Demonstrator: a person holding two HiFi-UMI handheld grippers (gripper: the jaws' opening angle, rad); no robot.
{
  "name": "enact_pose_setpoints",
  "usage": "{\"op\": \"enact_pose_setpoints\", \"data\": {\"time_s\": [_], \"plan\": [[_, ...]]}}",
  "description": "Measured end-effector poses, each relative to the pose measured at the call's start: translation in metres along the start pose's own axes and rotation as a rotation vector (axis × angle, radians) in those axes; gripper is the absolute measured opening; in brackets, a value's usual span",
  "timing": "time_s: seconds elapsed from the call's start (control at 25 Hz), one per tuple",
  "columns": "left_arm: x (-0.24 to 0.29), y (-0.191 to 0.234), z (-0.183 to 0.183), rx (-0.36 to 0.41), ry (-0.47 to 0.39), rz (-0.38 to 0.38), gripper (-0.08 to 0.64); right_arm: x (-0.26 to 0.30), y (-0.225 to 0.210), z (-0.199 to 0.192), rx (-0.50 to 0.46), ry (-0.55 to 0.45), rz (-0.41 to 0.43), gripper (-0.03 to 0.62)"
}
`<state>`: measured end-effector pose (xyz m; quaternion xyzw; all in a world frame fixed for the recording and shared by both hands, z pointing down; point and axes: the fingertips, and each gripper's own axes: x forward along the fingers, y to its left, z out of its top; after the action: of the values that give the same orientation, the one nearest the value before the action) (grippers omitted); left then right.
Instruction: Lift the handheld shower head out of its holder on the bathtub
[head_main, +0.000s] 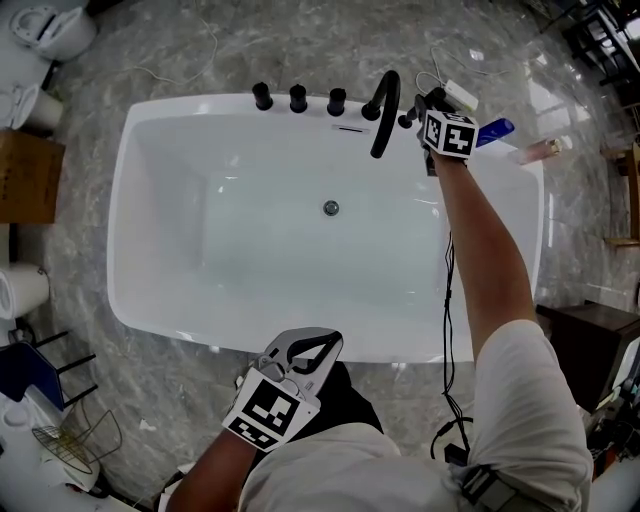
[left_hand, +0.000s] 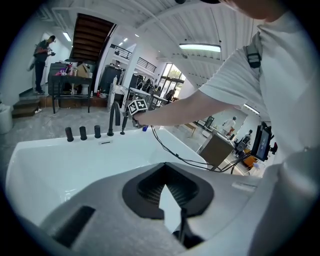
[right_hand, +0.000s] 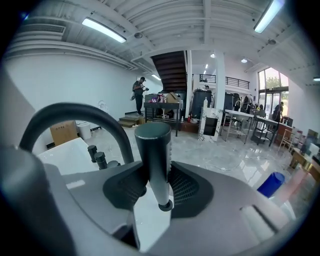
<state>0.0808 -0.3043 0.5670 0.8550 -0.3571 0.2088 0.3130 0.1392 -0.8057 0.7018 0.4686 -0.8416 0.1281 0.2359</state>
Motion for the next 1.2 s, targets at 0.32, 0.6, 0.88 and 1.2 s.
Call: {"op": "enact_pose_setpoints", "data": {"time_s": [0.32, 0.6, 0.88, 1.2], "plan": [[-0.019, -0.015, 0.006, 0.029, -0.008, -0.003, 0.006, -0.044, 0.017, 0.025, -0.05, -0.025, 0.024, 0.146], [-0.036, -0.029, 0.014, 0.06, -0.033, -0.014, 0.006, -0.084, 0.025, 0.056, -0.055, -0.078, 0.028, 0.146], [-0.057, -0.038, 0.018, 0.081, -0.049, -0.006, 0.006, -0.122, 0.035, 0.078, -0.059, -0.112, 0.025, 0.146], [-0.079, -0.054, 0.028, 0.102, -0.072, -0.026, 0.006, -0.162, 0.049, 0.107, -0.081, -0.15, 0.04, 0.146]]}}
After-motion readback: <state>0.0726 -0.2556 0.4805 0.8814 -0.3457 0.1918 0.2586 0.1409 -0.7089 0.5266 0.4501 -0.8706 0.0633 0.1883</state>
